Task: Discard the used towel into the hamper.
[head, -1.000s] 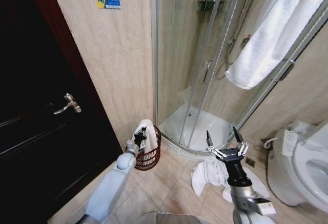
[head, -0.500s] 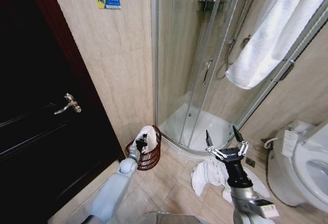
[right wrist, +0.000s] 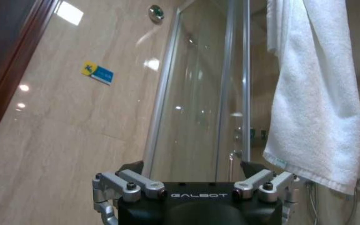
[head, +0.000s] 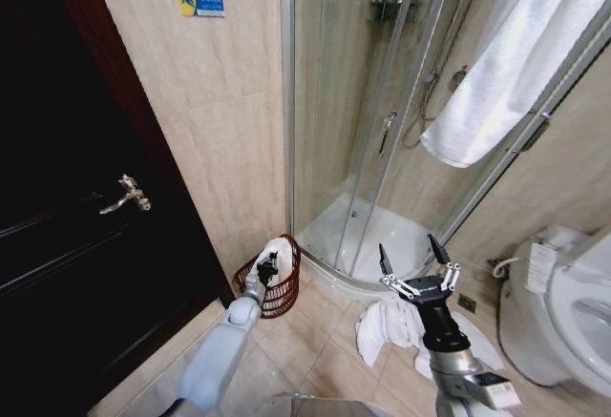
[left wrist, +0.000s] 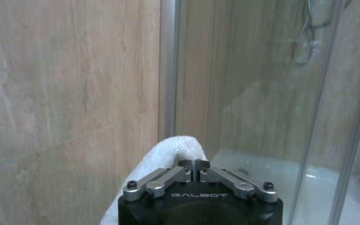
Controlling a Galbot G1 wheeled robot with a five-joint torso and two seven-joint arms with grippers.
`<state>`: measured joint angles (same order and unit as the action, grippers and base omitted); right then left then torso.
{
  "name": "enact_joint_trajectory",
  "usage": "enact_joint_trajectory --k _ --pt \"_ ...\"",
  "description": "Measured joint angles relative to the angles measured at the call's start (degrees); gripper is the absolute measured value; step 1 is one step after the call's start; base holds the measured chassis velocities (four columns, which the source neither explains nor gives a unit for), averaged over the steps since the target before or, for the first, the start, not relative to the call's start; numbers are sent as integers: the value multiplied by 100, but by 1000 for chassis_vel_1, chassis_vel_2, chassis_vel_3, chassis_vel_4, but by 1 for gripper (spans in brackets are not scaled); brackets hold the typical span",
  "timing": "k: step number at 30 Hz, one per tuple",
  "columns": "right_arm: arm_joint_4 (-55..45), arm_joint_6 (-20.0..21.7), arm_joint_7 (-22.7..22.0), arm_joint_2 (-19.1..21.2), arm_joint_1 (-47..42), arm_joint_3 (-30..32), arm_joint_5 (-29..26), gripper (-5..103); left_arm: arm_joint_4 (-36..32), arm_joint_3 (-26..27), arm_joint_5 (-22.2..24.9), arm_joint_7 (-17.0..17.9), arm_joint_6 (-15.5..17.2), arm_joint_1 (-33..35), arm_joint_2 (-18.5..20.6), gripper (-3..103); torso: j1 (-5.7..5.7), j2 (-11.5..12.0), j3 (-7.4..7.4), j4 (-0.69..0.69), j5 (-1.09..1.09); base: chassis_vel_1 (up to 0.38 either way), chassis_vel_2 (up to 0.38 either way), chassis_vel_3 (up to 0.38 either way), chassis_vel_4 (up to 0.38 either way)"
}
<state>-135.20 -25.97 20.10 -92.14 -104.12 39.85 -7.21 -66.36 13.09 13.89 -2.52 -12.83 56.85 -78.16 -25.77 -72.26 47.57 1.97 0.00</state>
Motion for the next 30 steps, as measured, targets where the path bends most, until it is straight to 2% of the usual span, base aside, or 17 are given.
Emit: enact_joint_trajectory --k 16,19,24,30 --pt "57 -34 -92 0 18 11 112 100 1177 -122 -291 142 -76 -735 -222 2 0 0 0 0 0 -34 23 26 -27" --pt "58 -52 -125 0 14 11 135 100 1693 -79 -450 231 -227 -999 -385 2 0 0 0 0 0 -8 16 17 -9" --pt "54 -92 -109 0 -7 12 152 100 2137 -65 -586 265 -410 -1216 -506 2 1 0 0 -1 -1 -39 38 45 -40" --pt "91 -303 65 0 10 9 -64 100 2765 -11 -744 258 -789 -1422 -594 2 -2 1 1 -1 0 -74 63 68 -59"
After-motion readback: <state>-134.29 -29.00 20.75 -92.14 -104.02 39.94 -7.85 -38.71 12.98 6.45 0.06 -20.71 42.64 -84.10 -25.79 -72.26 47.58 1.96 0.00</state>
